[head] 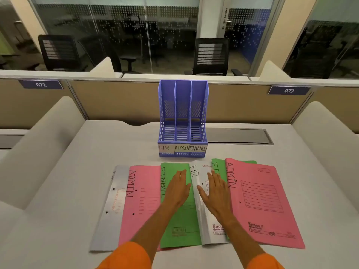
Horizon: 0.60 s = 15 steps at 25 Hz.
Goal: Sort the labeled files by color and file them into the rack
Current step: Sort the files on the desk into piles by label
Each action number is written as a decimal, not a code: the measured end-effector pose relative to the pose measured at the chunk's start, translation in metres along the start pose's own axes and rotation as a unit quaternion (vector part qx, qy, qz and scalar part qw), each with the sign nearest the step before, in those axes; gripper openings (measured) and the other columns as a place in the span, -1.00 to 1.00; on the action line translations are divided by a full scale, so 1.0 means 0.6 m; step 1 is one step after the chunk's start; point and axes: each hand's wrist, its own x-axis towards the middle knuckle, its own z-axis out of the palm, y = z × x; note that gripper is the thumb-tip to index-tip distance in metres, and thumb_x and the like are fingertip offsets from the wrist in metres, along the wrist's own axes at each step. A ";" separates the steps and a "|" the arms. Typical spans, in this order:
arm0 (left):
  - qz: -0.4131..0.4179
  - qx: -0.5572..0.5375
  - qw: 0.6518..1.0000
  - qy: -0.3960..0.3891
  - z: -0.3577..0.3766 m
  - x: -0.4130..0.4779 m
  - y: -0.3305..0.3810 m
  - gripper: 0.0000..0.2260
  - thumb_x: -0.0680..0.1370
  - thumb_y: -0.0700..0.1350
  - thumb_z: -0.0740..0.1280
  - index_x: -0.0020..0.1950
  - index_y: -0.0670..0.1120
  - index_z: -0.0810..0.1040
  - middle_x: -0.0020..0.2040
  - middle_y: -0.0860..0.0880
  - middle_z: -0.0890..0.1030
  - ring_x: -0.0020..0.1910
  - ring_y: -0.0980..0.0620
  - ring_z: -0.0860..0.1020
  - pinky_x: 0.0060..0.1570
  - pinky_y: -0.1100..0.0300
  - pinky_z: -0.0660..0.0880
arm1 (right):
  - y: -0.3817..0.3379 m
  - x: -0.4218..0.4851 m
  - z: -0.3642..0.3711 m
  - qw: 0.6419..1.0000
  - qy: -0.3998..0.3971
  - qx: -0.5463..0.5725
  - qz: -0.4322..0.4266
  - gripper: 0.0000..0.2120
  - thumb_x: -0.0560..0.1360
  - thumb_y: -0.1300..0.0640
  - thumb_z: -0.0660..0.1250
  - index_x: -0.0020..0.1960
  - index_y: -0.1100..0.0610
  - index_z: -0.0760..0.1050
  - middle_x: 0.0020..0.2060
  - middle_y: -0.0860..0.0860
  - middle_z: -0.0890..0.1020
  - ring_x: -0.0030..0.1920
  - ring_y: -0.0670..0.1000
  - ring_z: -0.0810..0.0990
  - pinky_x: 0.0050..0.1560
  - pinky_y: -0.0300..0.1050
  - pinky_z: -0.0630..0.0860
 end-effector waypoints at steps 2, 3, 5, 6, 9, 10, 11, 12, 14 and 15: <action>-0.018 -0.048 0.998 -0.022 0.013 -0.005 0.007 -0.52 0.61 -0.09 0.30 0.49 -0.14 0.25 0.39 -0.10 0.38 0.34 -0.08 0.43 0.30 0.05 0.44 | 0.014 -0.008 0.004 1.000 -0.020 -0.003 0.021 -0.31 0.58 -0.27 0.11 0.57 0.10 0.12 0.58 0.06 0.15 0.57 0.07 0.10 0.56 0.02 0.00; -0.031 -0.065 0.997 -0.036 0.020 -0.011 0.010 -0.54 0.59 -0.12 0.31 0.46 -0.14 0.29 0.36 -0.09 0.40 0.32 -0.07 0.44 0.29 0.06 0.45 | 0.023 -0.013 0.010 0.999 -0.030 -0.011 0.029 -0.31 0.58 -0.27 0.11 0.57 0.09 0.12 0.57 0.07 0.16 0.57 0.08 0.10 0.56 0.04 0.01; -0.065 -0.099 0.991 -0.064 0.038 -0.017 0.017 -0.57 0.58 -0.13 0.34 0.42 -0.15 0.34 0.32 -0.11 0.43 0.26 -0.05 0.46 0.26 0.09 0.46 | 0.040 -0.024 0.018 0.998 -0.049 -0.022 0.042 -0.31 0.58 -0.27 0.11 0.57 0.09 0.12 0.57 0.08 0.17 0.57 0.10 0.09 0.56 0.10 0.02; -0.087 -0.117 0.987 -0.069 0.046 -0.020 0.022 -0.57 0.57 -0.13 0.36 0.40 -0.17 0.36 0.29 -0.12 0.45 0.23 -0.05 0.48 0.23 0.11 0.46 | 0.048 -0.029 0.021 0.997 -0.056 -0.031 0.049 -0.31 0.58 -0.27 0.11 0.57 0.09 0.12 0.57 0.08 0.17 0.57 0.11 0.08 0.55 0.14 0.02; -0.169 -0.174 0.967 -0.074 0.066 -0.025 0.037 -0.55 0.52 -0.14 0.43 0.35 -0.20 0.40 0.23 -0.15 0.52 0.17 -0.06 0.53 0.06 0.22 0.44 | 0.071 -0.041 0.025 0.992 -0.086 -0.045 0.080 -0.29 0.56 -0.29 0.10 0.56 0.07 0.10 0.58 0.06 0.13 0.57 0.14 0.05 0.52 0.25 0.01; -0.198 -0.194 0.958 -0.073 0.072 -0.026 0.042 -0.55 0.50 -0.15 0.45 0.33 -0.22 0.41 0.21 -0.17 0.53 0.15 -0.07 0.54 0.03 0.20 0.46 | 0.079 -0.046 0.027 0.990 -0.098 -0.044 0.092 -0.29 0.56 -0.30 0.11 0.57 0.06 0.09 0.59 0.05 0.10 0.58 0.15 0.04 0.51 0.28 0.02; -0.228 -0.215 0.947 -0.075 0.079 -0.027 0.046 -0.55 0.48 -0.15 0.47 0.30 -0.24 0.41 0.18 -0.18 0.55 0.13 -0.09 0.55 0.02 0.16 0.48 | 0.088 -0.052 0.028 0.988 -0.107 -0.036 0.103 -0.29 0.55 -0.29 0.12 0.57 0.05 0.07 0.59 0.04 0.07 0.58 0.15 0.03 0.50 0.30 0.03; -0.253 -0.235 0.935 -0.075 0.086 -0.027 0.049 -0.55 0.46 -0.17 0.48 0.28 -0.25 0.42 0.16 -0.19 0.56 0.12 -0.12 0.56 0.03 0.12 0.51 | 0.096 -0.058 0.030 0.987 -0.114 -0.025 0.110 -0.29 0.55 -0.28 0.13 0.57 0.05 0.06 0.60 0.03 0.04 0.58 0.14 0.01 0.50 0.31 0.03; -0.295 -0.262 0.916 -0.069 0.096 -0.028 0.056 -0.56 0.43 -0.19 0.50 0.23 -0.25 0.43 0.14 -0.20 0.57 0.11 -0.14 0.57 0.05 0.07 0.55 | 0.113 -0.069 0.033 0.987 -0.118 -0.004 0.108 -0.30 0.56 -0.24 0.16 0.57 0.03 0.04 0.60 0.01 0.02 0.59 0.11 -0.01 0.51 0.30 0.03; -0.311 -0.272 0.908 -0.063 0.100 -0.027 0.058 -0.56 0.42 -0.21 0.50 0.21 -0.26 0.44 0.13 -0.21 0.58 0.10 -0.15 0.58 0.06 0.05 0.56 | 0.120 -0.073 0.033 0.987 -0.119 0.001 0.104 -0.31 0.56 -0.22 0.18 0.57 0.03 0.05 0.60 0.00 0.03 0.59 0.09 -0.01 0.52 0.28 0.03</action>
